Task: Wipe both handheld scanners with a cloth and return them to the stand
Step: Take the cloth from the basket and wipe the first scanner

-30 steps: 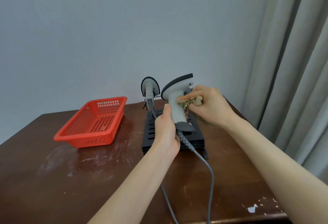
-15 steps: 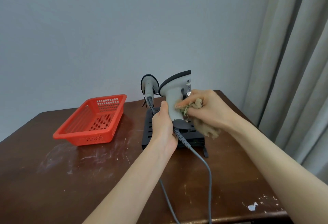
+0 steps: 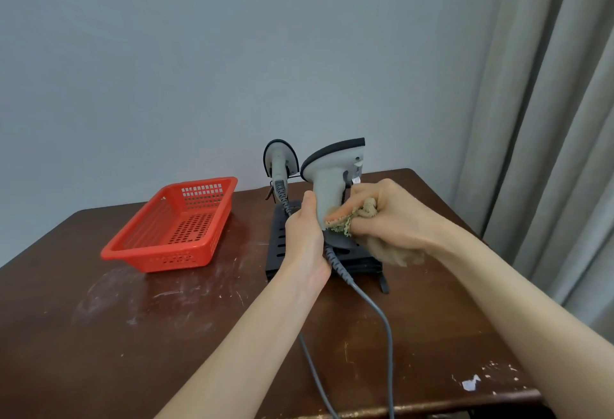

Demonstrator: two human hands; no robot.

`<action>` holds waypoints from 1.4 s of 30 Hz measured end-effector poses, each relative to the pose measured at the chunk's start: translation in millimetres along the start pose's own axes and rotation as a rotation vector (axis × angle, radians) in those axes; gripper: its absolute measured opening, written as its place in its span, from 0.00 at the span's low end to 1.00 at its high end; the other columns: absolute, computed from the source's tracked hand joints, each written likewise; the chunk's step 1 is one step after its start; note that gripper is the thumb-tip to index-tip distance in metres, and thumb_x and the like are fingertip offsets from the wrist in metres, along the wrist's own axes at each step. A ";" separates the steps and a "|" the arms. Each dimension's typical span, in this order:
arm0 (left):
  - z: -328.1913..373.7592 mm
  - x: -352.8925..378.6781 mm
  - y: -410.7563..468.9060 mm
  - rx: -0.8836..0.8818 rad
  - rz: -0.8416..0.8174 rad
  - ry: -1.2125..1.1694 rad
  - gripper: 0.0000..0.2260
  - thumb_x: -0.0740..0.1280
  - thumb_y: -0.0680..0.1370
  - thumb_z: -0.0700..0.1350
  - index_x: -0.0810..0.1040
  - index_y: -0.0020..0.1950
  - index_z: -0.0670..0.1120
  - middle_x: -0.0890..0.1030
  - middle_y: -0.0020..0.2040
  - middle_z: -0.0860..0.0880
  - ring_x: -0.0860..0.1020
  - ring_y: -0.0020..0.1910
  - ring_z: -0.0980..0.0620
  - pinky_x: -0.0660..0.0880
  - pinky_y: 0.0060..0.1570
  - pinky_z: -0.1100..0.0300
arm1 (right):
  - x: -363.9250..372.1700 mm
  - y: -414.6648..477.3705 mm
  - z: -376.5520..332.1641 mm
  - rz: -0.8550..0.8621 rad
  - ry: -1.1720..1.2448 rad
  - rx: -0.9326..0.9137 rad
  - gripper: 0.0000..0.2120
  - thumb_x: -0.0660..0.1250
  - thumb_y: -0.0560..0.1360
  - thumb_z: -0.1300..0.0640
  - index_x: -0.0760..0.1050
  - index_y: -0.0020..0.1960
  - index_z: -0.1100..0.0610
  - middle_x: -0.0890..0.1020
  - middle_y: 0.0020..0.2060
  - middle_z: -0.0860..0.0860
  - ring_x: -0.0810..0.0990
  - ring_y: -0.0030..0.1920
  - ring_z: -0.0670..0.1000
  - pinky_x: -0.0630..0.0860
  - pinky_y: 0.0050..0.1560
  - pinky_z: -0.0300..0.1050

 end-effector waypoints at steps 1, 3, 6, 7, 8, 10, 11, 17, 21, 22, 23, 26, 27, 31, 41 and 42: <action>-0.7 0.3 -0.7 0.000 0.005 0.008 0.15 0.59 0.81 0.51 0.78 0.46 0.42 0.80 0.39 0.43 0.78 0.33 0.49 0.76 0.35 0.57 | -1.5 1.2 0.2 0.004 -0.014 0.015 0.17 0.69 0.69 0.66 0.84 0.39 0.43 0.79 0.35 0.43 0.77 0.36 0.41 0.74 0.43 0.35; -0.7 2.7 -2.8 -0.006 0.015 -0.001 0.14 0.59 0.81 0.50 0.77 0.45 0.42 0.80 0.38 0.44 0.78 0.31 0.50 0.76 0.30 0.59 | -5.6 7.5 4.3 0.137 -0.064 0.032 0.19 0.67 0.70 0.67 0.83 0.39 0.41 0.78 0.36 0.43 0.77 0.37 0.40 0.72 0.42 0.34; 1.5 7.6 -5.2 -0.019 0.015 -0.011 0.13 0.60 0.81 0.50 0.77 0.44 0.44 0.80 0.36 0.45 0.78 0.30 0.51 0.75 0.27 0.61 | -6.5 13.3 8.6 0.308 -0.003 0.053 0.20 0.65 0.72 0.67 0.81 0.42 0.42 0.76 0.39 0.42 0.77 0.40 0.41 0.70 0.43 0.33; 2.0 7.7 -5.1 -0.018 0.010 -0.012 0.13 0.59 0.81 0.50 0.77 0.44 0.44 0.80 0.36 0.45 0.78 0.30 0.51 0.75 0.28 0.61 | -3.9 12.1 8.9 0.313 0.038 0.053 0.20 0.65 0.72 0.67 0.81 0.42 0.42 0.78 0.40 0.43 0.77 0.42 0.42 0.71 0.45 0.34; 2.6 7.1 -5.4 -0.014 0.004 -0.008 0.13 0.59 0.81 0.50 0.77 0.44 0.44 0.80 0.36 0.45 0.78 0.31 0.51 0.75 0.29 0.60 | -0.7 9.7 9.0 0.306 0.064 0.050 0.19 0.66 0.72 0.67 0.81 0.42 0.41 0.79 0.42 0.46 0.78 0.45 0.43 0.72 0.48 0.35; 4.1 4.4 -4.7 0.004 -0.003 0.006 0.15 0.59 0.81 0.50 0.77 0.44 0.43 0.80 0.37 0.45 0.78 0.32 0.50 0.76 0.34 0.58 | 6.3 2.4 5.3 0.246 0.046 0.022 0.19 0.66 0.71 0.68 0.82 0.43 0.43 0.80 0.42 0.50 0.78 0.44 0.43 0.73 0.49 0.35; 4.5 2.4 -3.5 0.013 -0.006 0.011 0.15 0.59 0.81 0.51 0.78 0.44 0.42 0.81 0.38 0.44 0.79 0.34 0.48 0.77 0.37 0.56 | 8.3 -0.9 2.0 0.185 0.041 0.004 0.17 0.67 0.71 0.68 0.83 0.43 0.46 0.78 0.39 0.49 0.77 0.40 0.41 0.73 0.46 0.34; 9.5 -3.6 -1.6 0.034 -0.002 0.012 0.14 0.58 0.82 0.51 0.76 0.48 0.42 0.80 0.35 0.45 0.76 0.29 0.52 0.74 0.26 0.63 | -20.0 1.3 9.9 0.088 -0.392 0.194 0.08 0.64 0.70 0.61 0.82 0.39 0.52 0.79 0.32 0.39 0.79 0.40 0.45 0.73 0.41 0.41; 11.5 -8.2 -1.0 0.037 -0.022 -0.019 0.14 0.58 0.82 0.52 0.76 0.49 0.44 0.80 0.37 0.46 0.76 0.29 0.52 0.74 0.28 0.61 | -28.6 1.5 9.5 0.435 -0.113 0.101 0.10 0.67 0.71 0.62 0.75 0.44 0.47 0.79 0.37 0.41 0.77 0.39 0.41 0.71 0.38 0.35; 10.1 -8.1 -1.5 0.032 -0.023 -0.017 0.14 0.58 0.81 0.52 0.76 0.50 0.44 0.80 0.37 0.46 0.77 0.28 0.52 0.74 0.28 0.61 | -27.4 2.3 5.4 0.475 -0.066 0.041 0.11 0.67 0.71 0.62 0.76 0.43 0.45 0.80 0.37 0.41 0.77 0.39 0.39 0.71 0.39 0.31; 8.4 -7.5 -2.8 0.029 -0.025 -0.013 0.14 0.58 0.81 0.53 0.76 0.50 0.44 0.80 0.37 0.46 0.77 0.28 0.53 0.74 0.27 0.61 | -25.2 4.1 1.4 0.502 -0.051 -0.008 0.12 0.68 0.71 0.63 0.78 0.42 0.44 0.81 0.38 0.41 0.77 0.40 0.38 0.71 0.40 0.28; 5.5 -2.7 -7.3 0.037 -0.030 0.013 0.13 0.58 0.81 0.53 0.76 0.49 0.44 0.79 0.38 0.45 0.77 0.27 0.53 0.74 0.26 0.62 | -16.2 15.1 -1.3 0.537 -0.192 -0.051 0.13 0.67 0.71 0.64 0.83 0.48 0.49 0.81 0.44 0.47 0.77 0.45 0.45 0.72 0.47 0.35; 5.2 -0.9 -8.3 0.046 -0.035 0.019 0.13 0.58 0.81 0.53 0.76 0.50 0.44 0.79 0.38 0.45 0.77 0.27 0.53 0.74 0.26 0.62 | -12.8 18.5 -0.6 0.524 -0.258 -0.041 0.14 0.66 0.72 0.64 0.83 0.51 0.49 0.80 0.46 0.47 0.77 0.46 0.47 0.73 0.48 0.39; 4.3 2.9 -9.2 0.081 -0.039 0.056 0.13 0.58 0.81 0.53 0.77 0.49 0.45 0.78 0.37 0.46 0.77 0.29 0.52 0.74 0.29 0.60 | -5.5 22.0 4.5 0.398 -0.296 -0.023 0.17 0.64 0.73 0.67 0.82 0.54 0.51 0.77 0.47 0.44 0.78 0.48 0.48 0.74 0.49 0.42; 2.2 2.0 -5.1 0.100 -0.042 0.074 0.15 0.58 0.81 0.53 0.78 0.49 0.44 0.81 0.40 0.44 0.78 0.34 0.48 0.77 0.36 0.56 | -1.0 13.2 -4.0 0.268 -0.228 -0.052 0.12 0.68 0.70 0.63 0.84 0.42 0.47 0.77 0.39 0.42 0.76 0.40 0.45 0.72 0.45 0.41; 1.9 3.0 -6.1 0.092 -0.041 0.073 0.14 0.58 0.81 0.53 0.77 0.49 0.45 0.79 0.37 0.45 0.77 0.31 0.50 0.75 0.32 0.58 | -3.6 18.9 -2.0 0.335 -0.281 -0.037 0.13 0.67 0.71 0.63 0.84 0.45 0.47 0.76 0.41 0.42 0.75 0.41 0.45 0.71 0.44 0.40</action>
Point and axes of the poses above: each hand's wrist, its own y-axis towards the middle knuckle, its own x-axis out of the palm, z = x × y, the point moved 1 cm from there along y, towards the middle knuckle
